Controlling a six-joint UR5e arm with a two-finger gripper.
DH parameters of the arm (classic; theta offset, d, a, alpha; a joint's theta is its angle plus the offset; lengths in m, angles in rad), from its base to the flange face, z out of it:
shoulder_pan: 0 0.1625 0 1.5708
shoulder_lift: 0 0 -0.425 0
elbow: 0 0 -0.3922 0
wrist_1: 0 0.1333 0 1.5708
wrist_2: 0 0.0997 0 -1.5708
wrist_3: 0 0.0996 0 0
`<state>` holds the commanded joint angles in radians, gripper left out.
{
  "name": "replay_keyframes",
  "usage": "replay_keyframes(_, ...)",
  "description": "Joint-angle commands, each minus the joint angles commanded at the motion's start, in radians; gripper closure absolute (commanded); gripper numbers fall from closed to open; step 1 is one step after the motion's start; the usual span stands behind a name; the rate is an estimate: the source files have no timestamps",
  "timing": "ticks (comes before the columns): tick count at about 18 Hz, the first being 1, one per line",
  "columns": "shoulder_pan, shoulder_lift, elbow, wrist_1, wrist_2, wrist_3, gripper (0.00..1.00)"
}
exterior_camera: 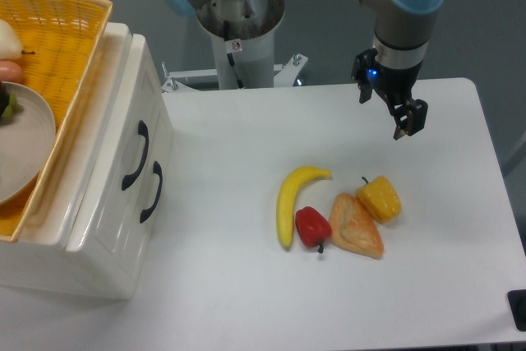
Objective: Slide open the top white drawer
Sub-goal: 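Move the open gripper toward the white cabinet's upper drawer handle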
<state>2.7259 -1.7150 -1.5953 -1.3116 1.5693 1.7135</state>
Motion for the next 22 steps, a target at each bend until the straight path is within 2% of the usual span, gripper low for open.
replay_keyframes(9, -0.023, -0.003, -0.017, 0.0, 0.0, -0.003, 0.0)
replay_keyframes(14, -0.023, 0.002, -0.063, 0.003, -0.002, -0.029, 0.0)
replay_keyframes(22, -0.057, 0.003, -0.087, 0.0, 0.005, -0.162, 0.0)
